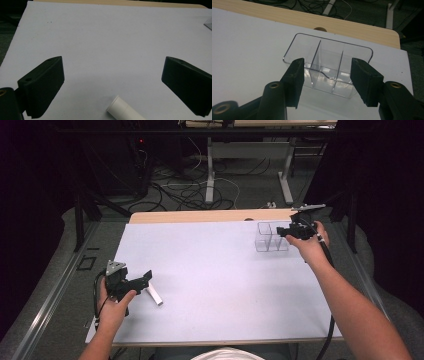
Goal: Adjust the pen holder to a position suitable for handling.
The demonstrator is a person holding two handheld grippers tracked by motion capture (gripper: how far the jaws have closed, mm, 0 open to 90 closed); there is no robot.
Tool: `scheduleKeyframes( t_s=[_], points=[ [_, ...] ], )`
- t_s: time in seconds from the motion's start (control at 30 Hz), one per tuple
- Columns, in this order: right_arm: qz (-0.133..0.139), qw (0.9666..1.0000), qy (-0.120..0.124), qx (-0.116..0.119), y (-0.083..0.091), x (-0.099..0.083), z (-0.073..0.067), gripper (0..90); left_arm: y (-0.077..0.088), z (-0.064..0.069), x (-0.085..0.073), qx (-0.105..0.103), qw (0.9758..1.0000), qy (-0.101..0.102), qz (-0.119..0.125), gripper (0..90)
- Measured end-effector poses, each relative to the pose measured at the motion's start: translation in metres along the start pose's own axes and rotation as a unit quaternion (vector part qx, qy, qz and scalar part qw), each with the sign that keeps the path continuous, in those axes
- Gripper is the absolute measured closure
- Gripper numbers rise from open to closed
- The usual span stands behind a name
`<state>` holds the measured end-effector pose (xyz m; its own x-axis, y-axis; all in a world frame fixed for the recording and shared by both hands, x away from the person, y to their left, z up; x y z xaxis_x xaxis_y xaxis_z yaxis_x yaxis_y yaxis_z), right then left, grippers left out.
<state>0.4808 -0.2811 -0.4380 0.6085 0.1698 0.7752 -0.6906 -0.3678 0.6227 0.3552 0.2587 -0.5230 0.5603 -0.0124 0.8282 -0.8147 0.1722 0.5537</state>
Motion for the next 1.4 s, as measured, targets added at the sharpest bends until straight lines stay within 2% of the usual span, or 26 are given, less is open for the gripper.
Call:
scheduleKeyframes(
  t_s=[0.3, 0.6, 0.97, 1.4],
  points=[
    [-0.01, 0.9996, -0.015, -0.023, -0.008, 0.007, 0.015, 44.7, 0.0, 0.0, -0.001, 0.001, 1.0, -0.001, -0.003, 4.5],
    [-0.033, 0.9981, -0.027, -0.045, -0.025, 0.004, 0.029, 48.2, -0.001, 0.0, -0.001, 0.0, 1.0, -0.003, -0.004, 4.5],
    [-0.049, 0.9955, -0.045, -0.068, -0.045, 0.0, 0.047, 53.5, -0.002, -0.001, -0.002, 0.001, 1.0, 0.0, -0.006, 4.5],
    [-0.065, 0.994, -0.065, -0.06, -0.06, -0.005, 0.062, 62.4, -0.002, -0.003, -0.002, 0.004, 0.9999, 0.005, -0.008, 4.5]
  ],
)
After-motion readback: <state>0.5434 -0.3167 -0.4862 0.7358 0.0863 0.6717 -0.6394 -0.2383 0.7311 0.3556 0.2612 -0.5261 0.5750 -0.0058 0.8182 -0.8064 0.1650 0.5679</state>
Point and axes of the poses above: each handheld gripper's, and its own axes: y roughly backward along the jaws, x roughly out of its top, z roughly to its right, the point moved 1 cm from there along -y, roughly forward along the jaws, and after that the axes turned 8 degrees about x, right-handed, at the moved point
